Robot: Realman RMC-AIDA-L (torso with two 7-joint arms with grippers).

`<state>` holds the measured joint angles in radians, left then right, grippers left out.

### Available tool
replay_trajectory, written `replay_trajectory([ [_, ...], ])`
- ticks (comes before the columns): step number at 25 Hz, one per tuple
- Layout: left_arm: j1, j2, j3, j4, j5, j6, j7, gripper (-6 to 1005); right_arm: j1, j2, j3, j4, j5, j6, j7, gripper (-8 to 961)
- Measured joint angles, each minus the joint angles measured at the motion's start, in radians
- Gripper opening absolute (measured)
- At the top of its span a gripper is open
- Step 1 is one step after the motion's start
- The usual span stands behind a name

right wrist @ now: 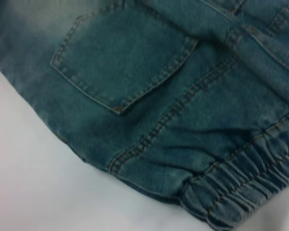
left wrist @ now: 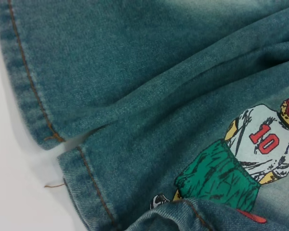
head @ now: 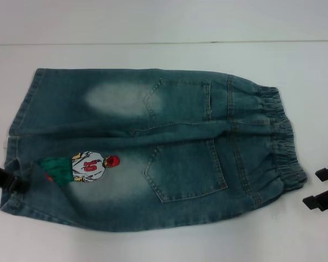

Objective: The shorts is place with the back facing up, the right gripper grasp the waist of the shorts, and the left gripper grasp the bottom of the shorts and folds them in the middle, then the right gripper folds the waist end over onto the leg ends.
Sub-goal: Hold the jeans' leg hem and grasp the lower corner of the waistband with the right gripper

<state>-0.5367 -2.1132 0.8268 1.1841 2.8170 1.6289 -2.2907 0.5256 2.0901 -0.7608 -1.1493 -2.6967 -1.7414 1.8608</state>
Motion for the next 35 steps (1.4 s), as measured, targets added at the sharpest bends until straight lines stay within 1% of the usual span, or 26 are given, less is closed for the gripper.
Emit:
replay_trajectory([
  [6, 0.001, 0.004, 0.0, -0.004, 0.0, 0.0, 0.002, 36, -0.001, -0.001, -0.002, 0.015, 0.028, 0.006, -0.012, 897],
  [17, 0.001, 0.006, 0.0, -0.005, 0.002, -0.003, 0.004, 36, 0.025, -0.002, -0.005, 0.09, 0.03, 0.046, -0.036, 889],
  [25, 0.006, 0.006, 0.0, -0.005, 0.003, -0.005, 0.004, 36, 0.028, -0.003, -0.005, 0.132, 0.065, 0.108, -0.054, 870],
  [28, 0.009, 0.007, 0.0, -0.001, 0.003, -0.004, 0.004, 36, 0.026, -0.005, -0.005, 0.165, 0.084, 0.107, -0.094, 861],
  [32, 0.011, 0.009, 0.0, 0.001, 0.004, -0.004, 0.004, 36, 0.024, -0.006, -0.01, 0.175, 0.099, 0.102, -0.108, 849],
  [35, 0.01, 0.01, 0.0, -0.002, 0.004, -0.006, 0.004, 36, 0.023, -0.003, -0.012, 0.171, 0.107, 0.097, -0.109, 649],
])
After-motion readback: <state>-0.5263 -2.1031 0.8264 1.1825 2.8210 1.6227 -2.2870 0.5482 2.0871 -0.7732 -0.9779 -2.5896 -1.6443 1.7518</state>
